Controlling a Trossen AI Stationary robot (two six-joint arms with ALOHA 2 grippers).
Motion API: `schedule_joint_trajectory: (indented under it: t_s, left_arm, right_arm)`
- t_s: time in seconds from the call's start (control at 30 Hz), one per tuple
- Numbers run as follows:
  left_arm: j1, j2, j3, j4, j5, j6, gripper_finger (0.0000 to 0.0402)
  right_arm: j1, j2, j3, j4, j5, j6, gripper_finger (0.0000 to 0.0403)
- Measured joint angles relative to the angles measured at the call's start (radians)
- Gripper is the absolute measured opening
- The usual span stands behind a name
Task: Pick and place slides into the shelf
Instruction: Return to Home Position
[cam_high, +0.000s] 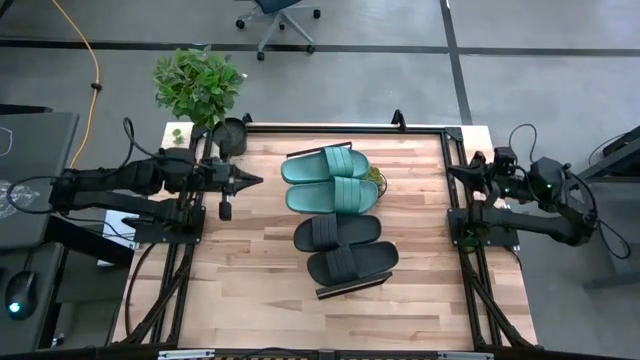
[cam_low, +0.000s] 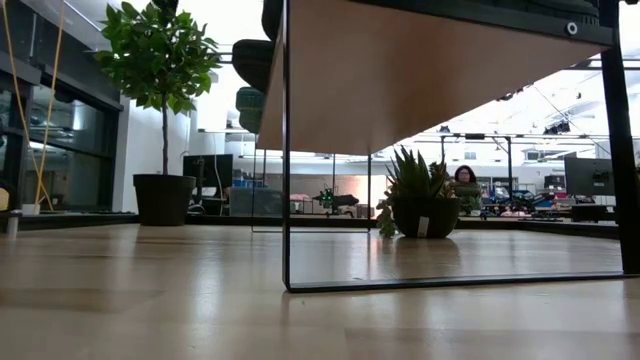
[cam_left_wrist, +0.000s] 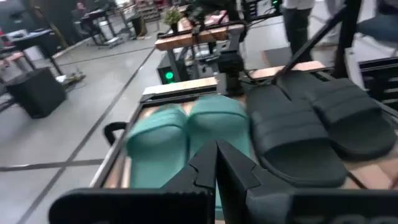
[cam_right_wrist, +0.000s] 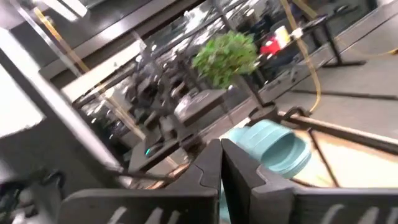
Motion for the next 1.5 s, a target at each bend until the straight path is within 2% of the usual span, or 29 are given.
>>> schedule_joint_trajectory:
  t_s: [0.1,0.2,0.4,0.53,0.8,1.0,1.3,1.5]
  left_arm:
    - [0.0,-0.05,-0.097,0.05,0.031,-0.018,0.0]
    - [0.0,-0.1,-0.18,0.107,0.06,-0.032,0.0]
    - [0.0,-0.187,-0.265,0.164,0.085,-0.047,0.0]
    - [0.0,-0.236,-0.32,0.182,0.068,-0.026,0.0]
    - [0.0,-0.285,-0.459,0.352,0.049,-0.115,0.0]
    - [0.0,-0.285,-0.529,0.451,0.036,-0.151,0.0]
    - [0.0,-0.285,-0.651,0.65,-0.011,-0.223,0.0]
    - [0.0,-0.285,-0.683,0.676,-0.018,-0.233,0.0]
  right_arm:
    - [0.0,-0.009,-0.062,0.084,0.016,0.0,0.0]
    - [0.0,-0.022,-0.173,0.239,-0.014,0.026,0.0]
    - [0.0,-0.028,-0.389,0.574,-0.067,0.133,0.0]
    - [0.0,-0.03,-0.467,0.69,-0.068,0.15,0.0]
    - [0.0,-0.031,-0.553,0.782,-0.112,0.177,0.0]
    - [0.0,-0.031,-0.556,0.789,-0.172,0.154,0.0]
    - [0.0,-0.031,-0.556,0.759,-0.174,0.124,0.0]
    - [0.0,-0.031,-0.556,0.757,-0.175,0.116,0.0]
